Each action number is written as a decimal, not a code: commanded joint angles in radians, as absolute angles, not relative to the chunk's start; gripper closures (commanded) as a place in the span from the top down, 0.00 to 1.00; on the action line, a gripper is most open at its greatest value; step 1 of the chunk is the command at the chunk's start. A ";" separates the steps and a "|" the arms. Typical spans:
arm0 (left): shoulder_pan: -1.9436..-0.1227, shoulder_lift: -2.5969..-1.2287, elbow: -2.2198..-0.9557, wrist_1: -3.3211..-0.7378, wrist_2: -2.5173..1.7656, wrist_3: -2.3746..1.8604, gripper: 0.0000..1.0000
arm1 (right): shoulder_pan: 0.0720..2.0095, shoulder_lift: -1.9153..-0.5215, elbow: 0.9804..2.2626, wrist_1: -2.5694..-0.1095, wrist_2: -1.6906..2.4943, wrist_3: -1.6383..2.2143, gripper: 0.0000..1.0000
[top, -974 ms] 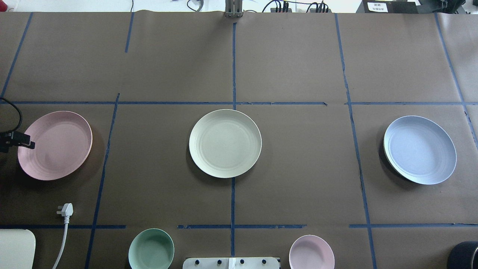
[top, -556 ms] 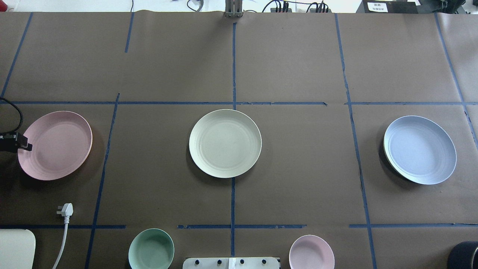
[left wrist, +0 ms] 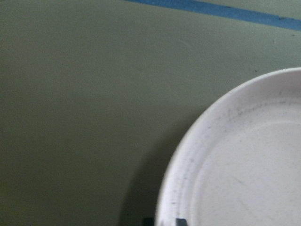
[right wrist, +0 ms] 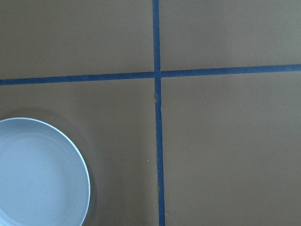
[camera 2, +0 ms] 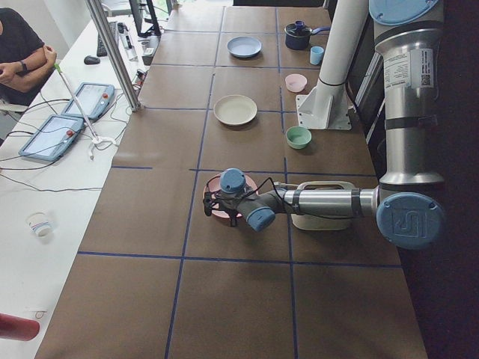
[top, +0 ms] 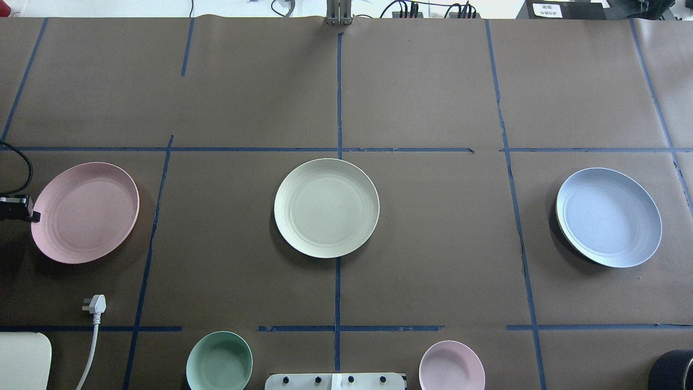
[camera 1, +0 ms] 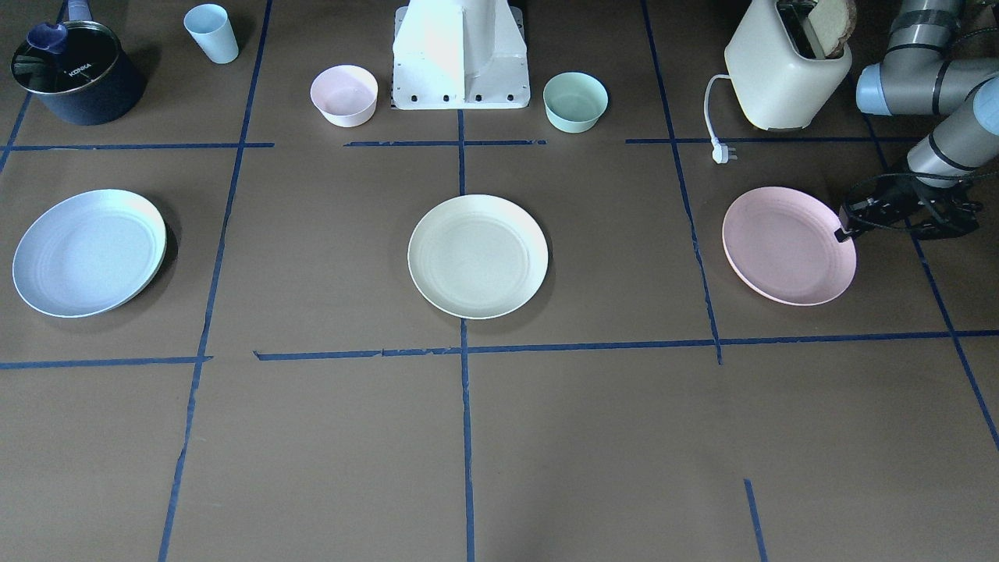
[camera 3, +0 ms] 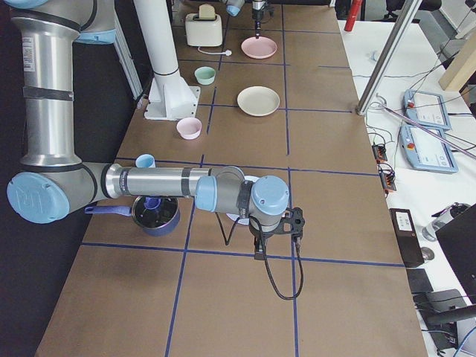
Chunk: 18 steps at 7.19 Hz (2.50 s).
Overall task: Stack three plates with pink and blue
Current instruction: 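Move the left gripper to the rim of the pink plate and grasp it, then lift the pink plate with the left gripper toward the cream plate, then lower the pink plate onto the cream plate and open the left gripper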
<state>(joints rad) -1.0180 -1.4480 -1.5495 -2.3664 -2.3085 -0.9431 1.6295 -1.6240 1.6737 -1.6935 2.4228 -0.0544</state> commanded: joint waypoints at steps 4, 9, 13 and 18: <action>-1.177 -1.576 -1.661 -2.113 -2.525 -0.956 0.00 | 1.631 -1.612 1.692 -1.692 2.422 -0.055 1.00; -0.885 -1.915 -1.683 -2.086 -2.297 -1.459 0.00 | 1.629 -1.611 1.709 -1.692 2.427 -0.055 1.00; -0.603 -2.031 -1.692 -2.077 -2.061 -1.643 0.00 | 1.629 -1.588 1.703 -1.695 2.431 -0.035 1.00; -0.551 -2.039 -1.690 -2.065 -2.048 -1.641 0.44 | 1.628 -1.588 1.709 -1.695 2.433 -0.037 1.00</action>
<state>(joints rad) -0.5545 -2.0395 -1.6892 -2.0650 -2.0450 -1.6415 1.6286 -1.5876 1.7083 -1.6942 2.4329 -0.0369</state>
